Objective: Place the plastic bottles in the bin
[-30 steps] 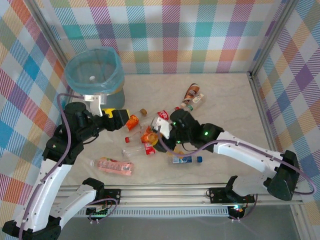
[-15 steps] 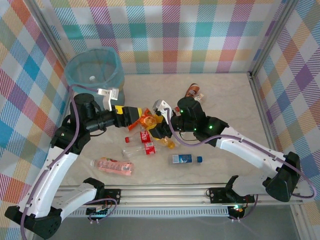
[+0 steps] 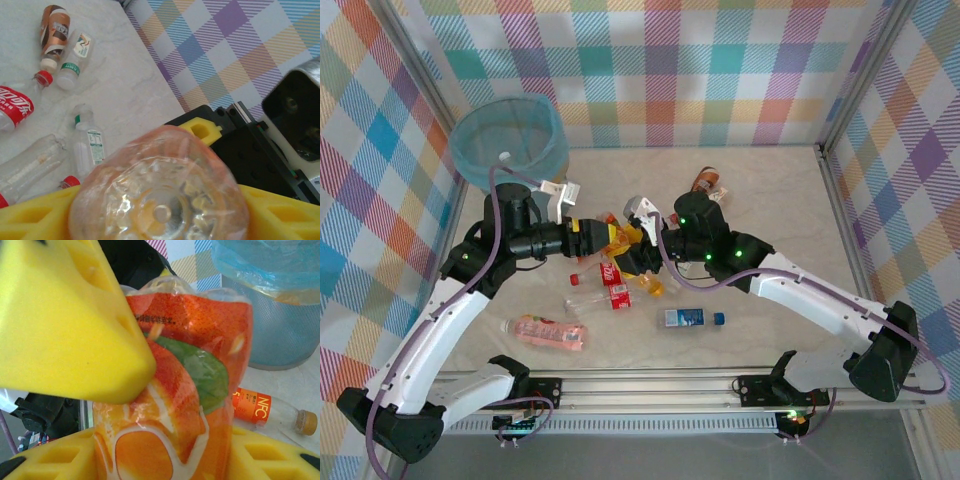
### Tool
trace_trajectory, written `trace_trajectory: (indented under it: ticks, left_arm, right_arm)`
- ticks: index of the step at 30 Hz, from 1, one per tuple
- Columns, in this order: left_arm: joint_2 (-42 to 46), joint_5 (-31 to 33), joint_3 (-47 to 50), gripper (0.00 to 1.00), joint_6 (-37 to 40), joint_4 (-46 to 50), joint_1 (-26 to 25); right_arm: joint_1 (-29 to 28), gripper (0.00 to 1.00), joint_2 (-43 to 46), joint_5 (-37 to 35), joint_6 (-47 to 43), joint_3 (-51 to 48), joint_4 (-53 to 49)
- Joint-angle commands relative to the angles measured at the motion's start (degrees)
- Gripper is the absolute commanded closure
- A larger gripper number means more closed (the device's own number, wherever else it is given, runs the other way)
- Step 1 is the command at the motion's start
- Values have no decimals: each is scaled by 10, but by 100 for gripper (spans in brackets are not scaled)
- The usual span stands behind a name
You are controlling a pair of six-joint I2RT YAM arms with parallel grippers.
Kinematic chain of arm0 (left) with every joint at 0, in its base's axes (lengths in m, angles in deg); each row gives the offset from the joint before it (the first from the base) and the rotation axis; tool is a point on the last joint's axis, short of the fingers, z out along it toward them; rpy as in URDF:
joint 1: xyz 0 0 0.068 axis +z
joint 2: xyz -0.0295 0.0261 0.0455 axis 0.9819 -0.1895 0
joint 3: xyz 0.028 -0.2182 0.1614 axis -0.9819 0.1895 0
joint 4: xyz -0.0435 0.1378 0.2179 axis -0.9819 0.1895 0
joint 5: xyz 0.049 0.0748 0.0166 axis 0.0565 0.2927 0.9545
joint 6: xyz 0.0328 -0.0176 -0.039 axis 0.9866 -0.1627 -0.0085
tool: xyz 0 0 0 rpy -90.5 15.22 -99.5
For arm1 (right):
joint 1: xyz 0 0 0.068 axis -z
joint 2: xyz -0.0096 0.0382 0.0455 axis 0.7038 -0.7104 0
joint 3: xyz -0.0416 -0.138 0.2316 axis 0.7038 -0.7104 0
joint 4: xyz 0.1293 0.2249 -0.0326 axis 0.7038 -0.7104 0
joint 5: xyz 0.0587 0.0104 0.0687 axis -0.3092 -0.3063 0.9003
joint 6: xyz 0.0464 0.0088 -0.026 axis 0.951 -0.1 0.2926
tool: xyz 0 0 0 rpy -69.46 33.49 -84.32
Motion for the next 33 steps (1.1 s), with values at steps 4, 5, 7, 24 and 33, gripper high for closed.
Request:
trace_trajectory:
  ticks: [4, 5, 7, 24, 33]
  left_arm:
    - [3, 5, -4, 41, 3, -3, -6]
    - [5, 15, -8, 42, 4, 0, -6]
    - [8, 43, -16, 42, 3, 8, -6]
    - [-72, 343, -268, 48, 59, 103, 3]
    - [-226, 357, -519, 49, 88, 134, 70]
  right_arm:
    - [3, 46, -8, 9, 3, 23, 42]
    - [3, 44, -9, 7, 4, 26, 42]
    - [3, 41, -11, 2, 2, 31, 39]
    - [3, 7, -101, -79, -10, 239, -54]
    - [4, 5, -248, -66, 15, 507, -160]
